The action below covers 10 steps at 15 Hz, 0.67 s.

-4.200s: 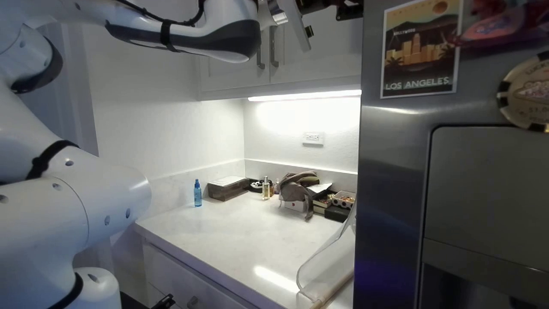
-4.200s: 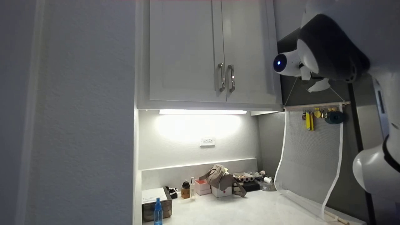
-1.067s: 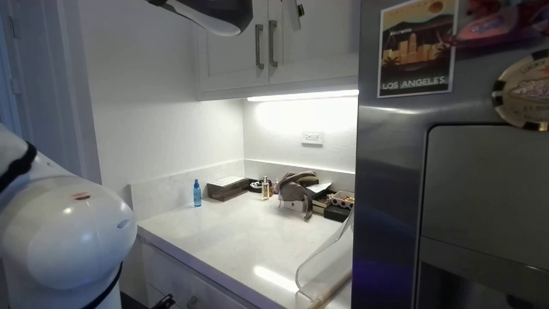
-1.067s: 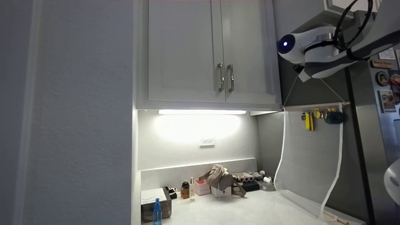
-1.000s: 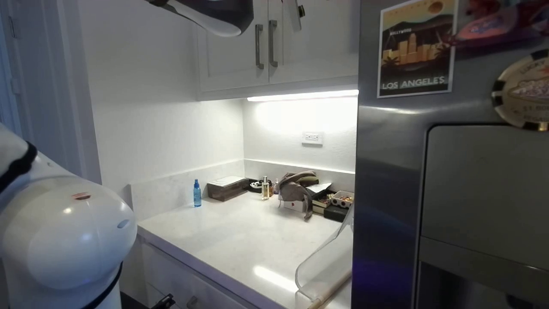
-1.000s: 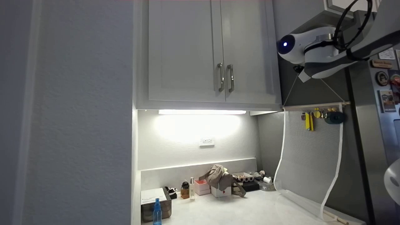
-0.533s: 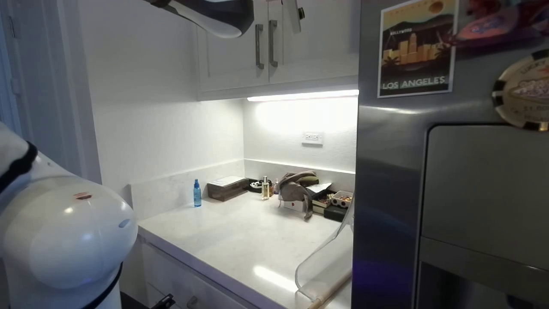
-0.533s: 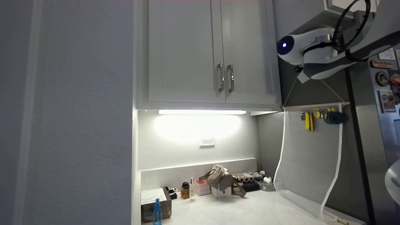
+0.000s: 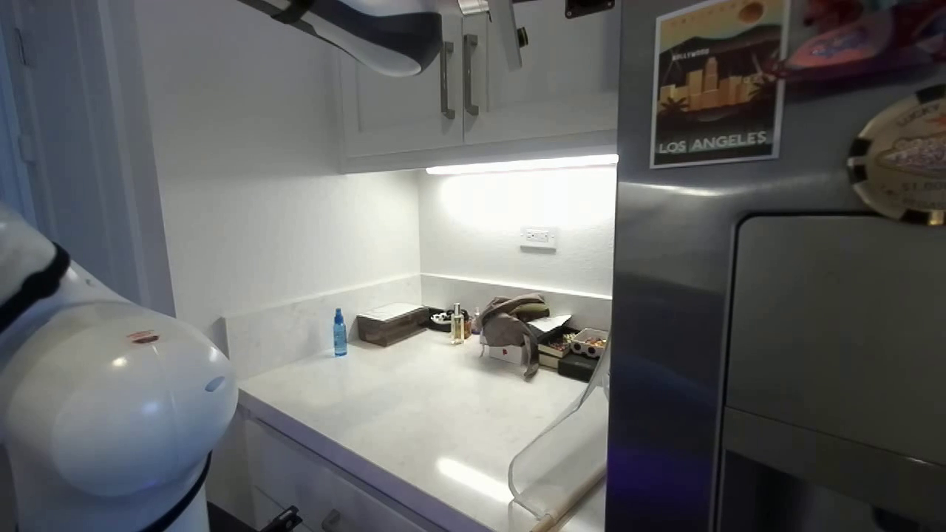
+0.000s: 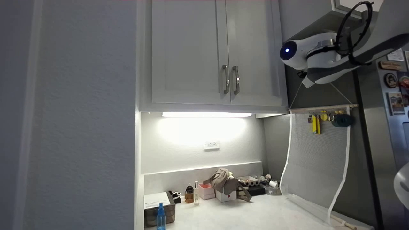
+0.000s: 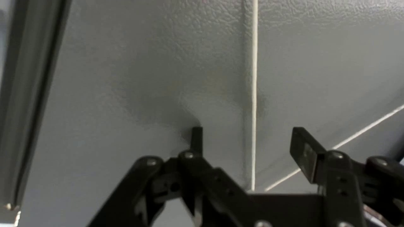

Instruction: Take the net from the fridge and put it on the countertop

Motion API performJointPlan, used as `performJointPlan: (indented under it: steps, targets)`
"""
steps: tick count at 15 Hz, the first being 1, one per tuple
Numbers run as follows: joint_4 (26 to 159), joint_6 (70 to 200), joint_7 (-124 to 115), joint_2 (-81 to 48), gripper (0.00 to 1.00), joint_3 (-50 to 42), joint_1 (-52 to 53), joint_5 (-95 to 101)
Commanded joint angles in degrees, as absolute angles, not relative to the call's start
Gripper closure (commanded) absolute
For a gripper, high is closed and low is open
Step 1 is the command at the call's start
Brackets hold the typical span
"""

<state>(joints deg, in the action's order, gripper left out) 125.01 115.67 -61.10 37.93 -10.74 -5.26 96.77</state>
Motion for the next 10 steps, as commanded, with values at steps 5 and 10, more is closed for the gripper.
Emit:
performJointPlan:
  steps: [5,10]
  targets:
    - [120.2,105.2,-65.1,33.0,0.00,-8.2,-5.2,96.7]
    - [117.4,100.1,-67.4,30.2,0.00,-8.1,-5.2,97.0]
